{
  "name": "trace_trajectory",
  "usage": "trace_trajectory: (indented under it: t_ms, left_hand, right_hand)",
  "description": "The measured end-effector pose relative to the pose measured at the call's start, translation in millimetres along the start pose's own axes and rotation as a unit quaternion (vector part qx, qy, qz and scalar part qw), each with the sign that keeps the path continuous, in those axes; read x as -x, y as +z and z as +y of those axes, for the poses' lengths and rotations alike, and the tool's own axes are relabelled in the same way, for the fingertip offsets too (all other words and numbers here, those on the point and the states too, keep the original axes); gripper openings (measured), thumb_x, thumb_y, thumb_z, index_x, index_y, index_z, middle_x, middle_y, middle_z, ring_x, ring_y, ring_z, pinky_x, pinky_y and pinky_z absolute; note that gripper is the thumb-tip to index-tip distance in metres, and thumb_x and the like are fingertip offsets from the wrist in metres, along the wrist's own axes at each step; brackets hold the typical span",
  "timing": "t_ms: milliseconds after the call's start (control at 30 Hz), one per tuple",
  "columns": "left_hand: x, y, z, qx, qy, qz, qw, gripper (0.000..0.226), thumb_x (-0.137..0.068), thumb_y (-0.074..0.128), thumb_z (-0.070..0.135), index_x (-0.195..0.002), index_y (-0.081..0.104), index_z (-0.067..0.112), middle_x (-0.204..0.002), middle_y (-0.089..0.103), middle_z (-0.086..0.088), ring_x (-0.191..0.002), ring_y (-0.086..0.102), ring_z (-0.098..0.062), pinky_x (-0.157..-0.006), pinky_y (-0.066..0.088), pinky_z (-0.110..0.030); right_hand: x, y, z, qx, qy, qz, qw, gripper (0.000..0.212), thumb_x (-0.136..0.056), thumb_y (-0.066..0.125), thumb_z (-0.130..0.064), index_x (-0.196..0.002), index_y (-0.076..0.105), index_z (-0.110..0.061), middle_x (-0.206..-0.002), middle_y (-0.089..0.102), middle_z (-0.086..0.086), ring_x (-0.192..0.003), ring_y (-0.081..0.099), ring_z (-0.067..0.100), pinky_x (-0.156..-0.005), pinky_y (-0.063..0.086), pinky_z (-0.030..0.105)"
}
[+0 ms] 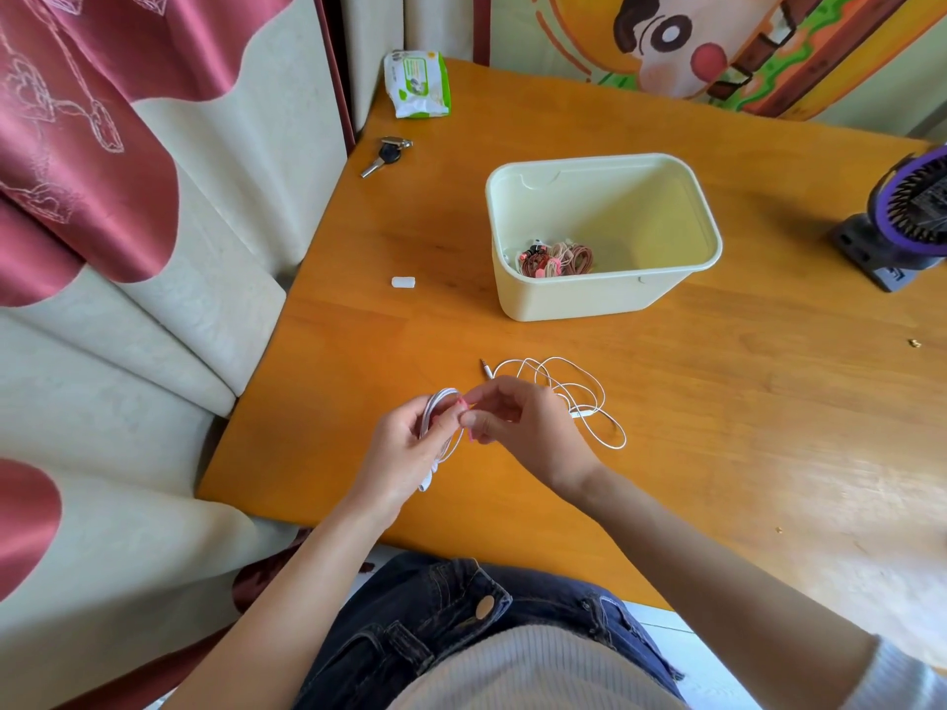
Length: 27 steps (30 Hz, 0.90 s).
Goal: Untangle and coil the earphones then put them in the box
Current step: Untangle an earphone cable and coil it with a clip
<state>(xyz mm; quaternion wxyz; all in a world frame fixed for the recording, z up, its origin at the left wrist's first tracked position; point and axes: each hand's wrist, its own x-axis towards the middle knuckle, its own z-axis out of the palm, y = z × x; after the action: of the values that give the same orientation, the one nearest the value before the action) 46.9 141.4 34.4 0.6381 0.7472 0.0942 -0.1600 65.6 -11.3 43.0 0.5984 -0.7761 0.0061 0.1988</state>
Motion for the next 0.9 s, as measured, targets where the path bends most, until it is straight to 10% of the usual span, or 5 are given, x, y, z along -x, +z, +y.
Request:
trace_trajectory:
  t_ms: [500,900]
  left_hand:
    - [3,-5,0,0.064,-0.005,-0.069,0.996,0.019,-0.089,0.059,0.03,-0.072,0.064,0.023,-0.053,0.035,0.011,-0.052,0.03,-0.007,-0.052,0.028,-0.019]
    - [-1,-14,-9,0.019,0.006,-0.043,0.999,0.029,-0.081,0.059,0.042,-0.106,0.068,0.033,-0.073,0.048,-0.003,-0.068,0.038,-0.019,-0.061,0.033,-0.035]
  right_hand:
    - [-7,-1,-3,-0.177,0.136,0.041,0.974,0.022,-0.1,0.031,-0.009,-0.09,0.05,-0.004,-0.074,0.066,0.01,-0.06,0.065,0.013,-0.056,0.053,0.02]
    - [-10,1,9,-0.188,0.183,0.075,0.962,0.022,-0.102,0.027,-0.014,-0.097,0.046,-0.005,-0.079,0.053,0.004,-0.068,0.056,0.014,-0.063,0.05,0.023]
